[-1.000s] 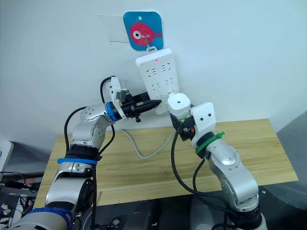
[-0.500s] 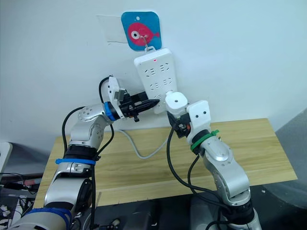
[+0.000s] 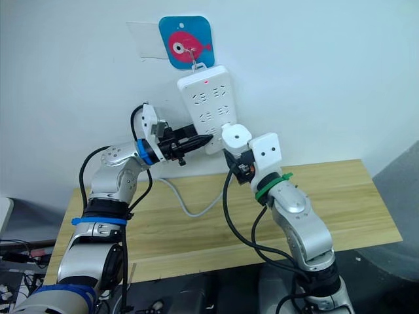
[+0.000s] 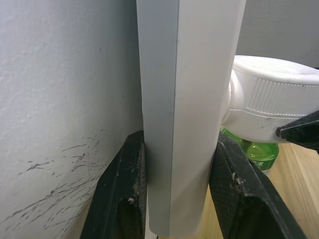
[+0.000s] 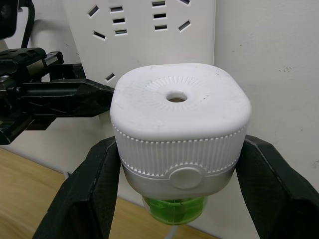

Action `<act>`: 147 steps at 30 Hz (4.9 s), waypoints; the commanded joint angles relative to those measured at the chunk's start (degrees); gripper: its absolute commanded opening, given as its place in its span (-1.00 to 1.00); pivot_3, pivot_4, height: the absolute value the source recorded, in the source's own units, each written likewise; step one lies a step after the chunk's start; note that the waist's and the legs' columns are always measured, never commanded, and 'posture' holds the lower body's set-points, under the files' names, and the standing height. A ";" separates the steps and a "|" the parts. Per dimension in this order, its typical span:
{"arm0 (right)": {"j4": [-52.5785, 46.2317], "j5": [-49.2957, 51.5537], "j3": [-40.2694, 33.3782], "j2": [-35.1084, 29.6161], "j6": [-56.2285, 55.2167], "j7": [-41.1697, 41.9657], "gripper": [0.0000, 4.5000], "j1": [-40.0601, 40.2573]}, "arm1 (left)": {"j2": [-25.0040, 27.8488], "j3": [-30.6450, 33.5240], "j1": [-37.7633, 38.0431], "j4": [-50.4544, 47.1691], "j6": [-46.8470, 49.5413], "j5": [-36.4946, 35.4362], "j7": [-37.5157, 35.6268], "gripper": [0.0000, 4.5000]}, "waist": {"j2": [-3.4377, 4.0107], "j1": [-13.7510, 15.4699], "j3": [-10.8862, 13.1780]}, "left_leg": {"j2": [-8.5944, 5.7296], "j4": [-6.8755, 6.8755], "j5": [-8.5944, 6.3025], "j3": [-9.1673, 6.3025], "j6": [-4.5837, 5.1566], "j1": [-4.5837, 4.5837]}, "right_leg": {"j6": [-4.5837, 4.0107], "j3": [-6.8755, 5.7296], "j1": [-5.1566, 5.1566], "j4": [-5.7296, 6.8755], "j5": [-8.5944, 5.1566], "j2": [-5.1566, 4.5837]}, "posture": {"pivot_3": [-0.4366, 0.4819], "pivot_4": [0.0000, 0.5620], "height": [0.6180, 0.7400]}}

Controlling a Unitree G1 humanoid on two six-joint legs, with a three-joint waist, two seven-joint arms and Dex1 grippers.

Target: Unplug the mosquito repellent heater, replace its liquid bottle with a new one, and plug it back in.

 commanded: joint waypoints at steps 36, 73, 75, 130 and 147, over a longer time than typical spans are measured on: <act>1.94 -4.23 0.18 2.24 -4.91 0.23 0.33 -9.39 | -1.23 -1.83 0.51 -4.24 1.21 -0.99 -2.45 -0.42 | -0.01 -0.28 0.00 | 0.10 0.00 0.28 -0.06 -0.45 -0.03 | -0.35 0.17 -0.47 0.54 0.22 0.23 | -0.30 -0.15 1.00; 4.56 0.29 -5.53 10.22 3.01 -3.10 0.33 -15.21 | -1.71 -1.59 0.73 -4.24 1.06 -0.39 -2.40 -0.42 | -0.04 -0.86 0.02 | 0.30 -0.05 0.67 -0.03 -0.76 -0.06 | -0.66 0.16 -0.73 0.86 0.41 0.38 | -0.29 -0.12 1.00; 4.67 -0.42 -4.60 9.45 2.76 -2.53 0.33 -14.94 | -1.71 -1.61 0.75 -4.38 1.16 -0.45 -2.34 -0.42 | -0.04 -0.88 0.02 | 0.31 -0.05 0.70 -0.02 -0.76 -0.06 | -0.68 0.15 -0.73 0.86 0.42 0.38 | -0.29 -0.12 1.00; -7.39 4.88 -5.95 1.65 7.98 0.88 0.99 -6.00 | 0.17 -1.05 1.58 -5.71 1.44 -1.05 -0.58 -0.42 | -0.04 0.35 0.02 | 0.27 -0.26 0.70 -0.27 -0.73 -0.53 | -0.69 -0.10 -0.81 0.07 0.41 0.38 | -0.22 -0.16 1.00; -16.02 20.80 -15.61 -14.76 11.85 14.81 0.73 3.17 | 0.25 -1.03 -1.72 0.28 -1.24 -0.08 -2.15 -0.42 | -0.04 0.48 0.02 | 0.27 -0.21 0.64 -0.29 -0.63 -0.55 | -0.68 -0.21 -0.67 0.00 0.41 0.36 | -0.30 -0.13 1.00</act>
